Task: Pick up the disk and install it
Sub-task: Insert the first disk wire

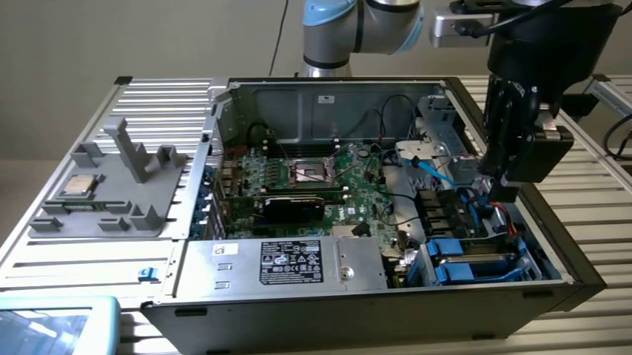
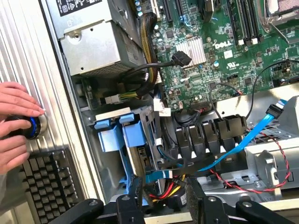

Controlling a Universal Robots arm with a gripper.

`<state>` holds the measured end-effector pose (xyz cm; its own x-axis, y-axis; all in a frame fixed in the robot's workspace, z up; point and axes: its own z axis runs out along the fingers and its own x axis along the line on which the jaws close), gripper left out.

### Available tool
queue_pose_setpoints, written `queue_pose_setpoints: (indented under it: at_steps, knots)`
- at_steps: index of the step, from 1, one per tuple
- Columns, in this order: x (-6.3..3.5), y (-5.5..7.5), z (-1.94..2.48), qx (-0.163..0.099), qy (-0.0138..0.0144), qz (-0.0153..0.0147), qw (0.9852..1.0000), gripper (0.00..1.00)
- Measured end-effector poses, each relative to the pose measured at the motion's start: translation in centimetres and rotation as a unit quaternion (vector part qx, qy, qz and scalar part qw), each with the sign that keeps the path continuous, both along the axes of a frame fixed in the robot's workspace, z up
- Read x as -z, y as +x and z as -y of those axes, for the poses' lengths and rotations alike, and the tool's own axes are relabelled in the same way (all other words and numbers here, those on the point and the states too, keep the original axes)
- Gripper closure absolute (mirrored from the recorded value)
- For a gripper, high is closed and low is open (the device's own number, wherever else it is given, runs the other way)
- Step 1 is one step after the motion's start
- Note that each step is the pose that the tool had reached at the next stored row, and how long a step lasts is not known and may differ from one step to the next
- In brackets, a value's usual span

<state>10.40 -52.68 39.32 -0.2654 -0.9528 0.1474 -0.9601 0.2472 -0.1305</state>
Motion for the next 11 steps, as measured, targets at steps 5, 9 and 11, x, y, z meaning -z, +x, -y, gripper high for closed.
queue_pose_setpoints:
  at_steps: [5,9,11]
  knots:
    - [-1.8,0.0,0.0,0.0,0.0,0.0008,1.0,0.5]
    - [-1.83,0.0,0.01,0.0,0.0004,0.0008,1.0,0.5]
    - [-1.84,0.0,0.01,0.0,0.0003,0.0008,1.0,0.5]
